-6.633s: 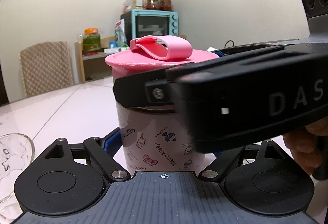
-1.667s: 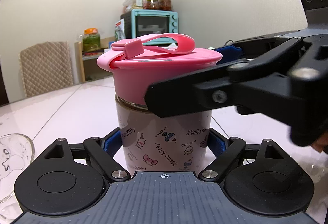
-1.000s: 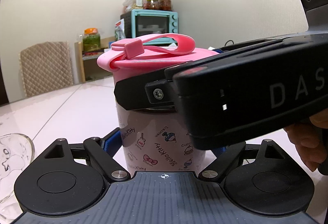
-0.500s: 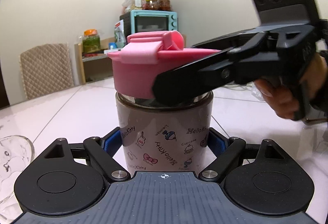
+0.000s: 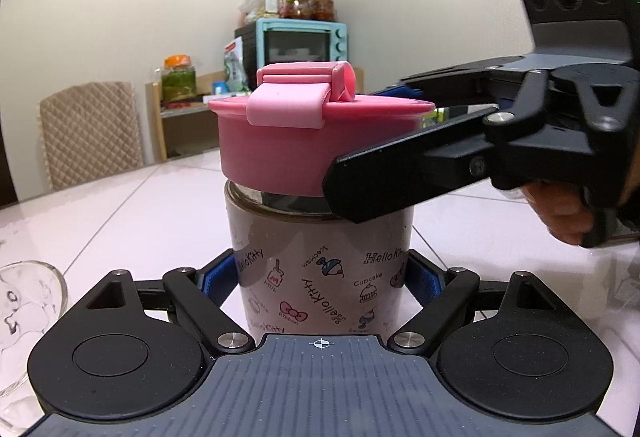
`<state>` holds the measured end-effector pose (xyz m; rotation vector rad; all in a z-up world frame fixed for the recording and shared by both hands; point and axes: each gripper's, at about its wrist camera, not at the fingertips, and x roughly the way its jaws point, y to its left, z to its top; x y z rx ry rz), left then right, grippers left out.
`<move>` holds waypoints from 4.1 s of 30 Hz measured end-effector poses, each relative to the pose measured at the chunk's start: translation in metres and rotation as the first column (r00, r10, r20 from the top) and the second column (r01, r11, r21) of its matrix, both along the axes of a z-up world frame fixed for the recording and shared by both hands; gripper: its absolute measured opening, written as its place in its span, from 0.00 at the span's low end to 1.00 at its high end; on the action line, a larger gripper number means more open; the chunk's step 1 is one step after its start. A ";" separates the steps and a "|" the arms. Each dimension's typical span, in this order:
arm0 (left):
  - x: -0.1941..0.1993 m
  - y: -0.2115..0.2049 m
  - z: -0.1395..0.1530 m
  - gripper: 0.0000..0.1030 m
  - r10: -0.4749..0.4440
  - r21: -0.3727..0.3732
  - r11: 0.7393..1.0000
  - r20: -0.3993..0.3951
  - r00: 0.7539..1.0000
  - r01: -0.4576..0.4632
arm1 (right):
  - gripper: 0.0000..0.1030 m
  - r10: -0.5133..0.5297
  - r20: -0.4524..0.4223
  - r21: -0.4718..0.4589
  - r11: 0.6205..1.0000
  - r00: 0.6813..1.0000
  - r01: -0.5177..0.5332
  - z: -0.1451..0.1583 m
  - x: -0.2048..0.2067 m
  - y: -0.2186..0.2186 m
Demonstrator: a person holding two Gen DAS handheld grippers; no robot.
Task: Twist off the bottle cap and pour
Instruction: 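Regrip and twist the pink cap with the right tool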
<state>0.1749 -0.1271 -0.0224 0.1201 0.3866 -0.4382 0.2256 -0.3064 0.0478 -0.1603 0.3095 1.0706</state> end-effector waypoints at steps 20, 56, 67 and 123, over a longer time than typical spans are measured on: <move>0.000 -0.004 0.002 0.87 0.001 0.001 1.000 -0.001 1.000 -0.001 | 0.93 -0.315 -0.015 0.040 0.948 0.949 0.315 -0.012 -0.040 0.023; 0.006 -0.004 0.005 0.87 0.001 0.001 1.000 -0.002 1.000 -0.001 | 0.83 -0.478 -0.018 0.064 0.876 0.878 0.478 -0.014 -0.048 0.056; 0.011 -0.001 0.006 0.87 0.001 0.002 1.000 -0.001 1.000 -0.001 | 0.83 -0.347 0.031 0.067 0.936 0.937 0.344 -0.018 -0.041 0.041; 0.002 -0.004 0.006 0.87 -0.004 -0.001 1.000 -0.004 1.000 0.004 | 0.83 -0.495 0.017 0.066 0.868 0.869 0.493 -0.013 -0.048 0.048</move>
